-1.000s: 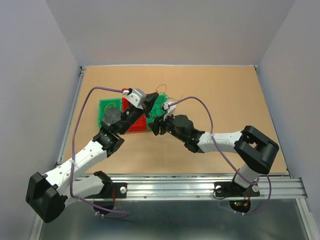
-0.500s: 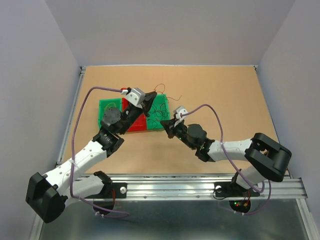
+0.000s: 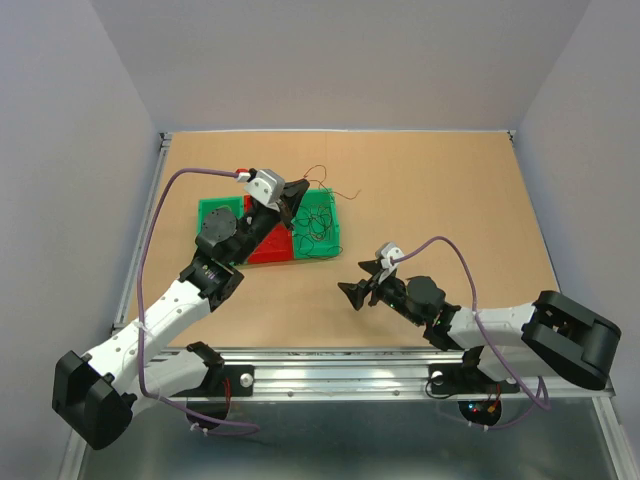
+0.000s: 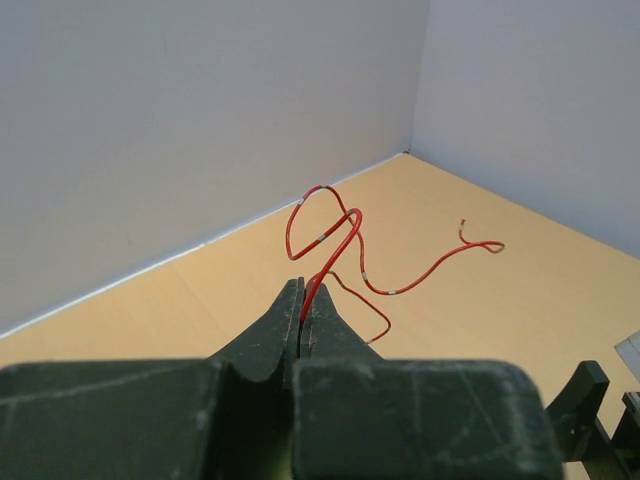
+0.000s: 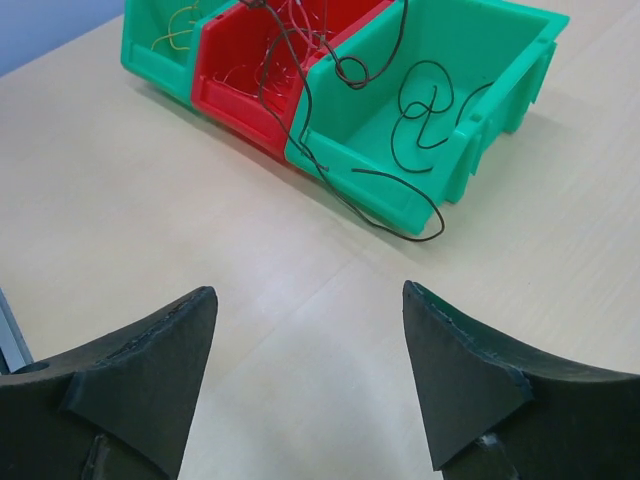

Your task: Untangle the cables

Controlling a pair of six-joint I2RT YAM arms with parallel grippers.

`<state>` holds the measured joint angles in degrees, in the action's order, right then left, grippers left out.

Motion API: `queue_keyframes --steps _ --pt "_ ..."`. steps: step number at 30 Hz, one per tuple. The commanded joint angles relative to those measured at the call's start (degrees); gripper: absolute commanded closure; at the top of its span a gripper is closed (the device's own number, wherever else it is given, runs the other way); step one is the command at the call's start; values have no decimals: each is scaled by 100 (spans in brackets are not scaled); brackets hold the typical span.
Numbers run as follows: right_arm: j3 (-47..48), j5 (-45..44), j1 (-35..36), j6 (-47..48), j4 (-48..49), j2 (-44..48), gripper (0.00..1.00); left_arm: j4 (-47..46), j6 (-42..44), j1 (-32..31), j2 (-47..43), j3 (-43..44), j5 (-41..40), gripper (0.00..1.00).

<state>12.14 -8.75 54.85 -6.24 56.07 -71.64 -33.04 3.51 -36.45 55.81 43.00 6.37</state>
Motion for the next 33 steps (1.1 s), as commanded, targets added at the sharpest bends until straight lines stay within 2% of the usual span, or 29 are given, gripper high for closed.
queue_keyframes --steps 1,5,13,19,25,33 --pt "541 23 52 70 466 -410 19 -203 -17 32 -307 261 163 100" --pt "1008 180 52 140 834 -1323 16 -203 -8 50 -439 279 198 100" --pt "1589 146 52 290 2890 -2925 12 -159 18 59 -414 472 277 100" --pt "1958 -522 52 254 4804 -4172 10 -159 -34 50 -325 481 391 100" --pt "2152 -584 52 281 4799 -4227 10 -159 -34 59 -352 437 409 100" --pt "1809 -934 122 0 4369 -3490 11 -142 -8 50 -352 454 374 100"
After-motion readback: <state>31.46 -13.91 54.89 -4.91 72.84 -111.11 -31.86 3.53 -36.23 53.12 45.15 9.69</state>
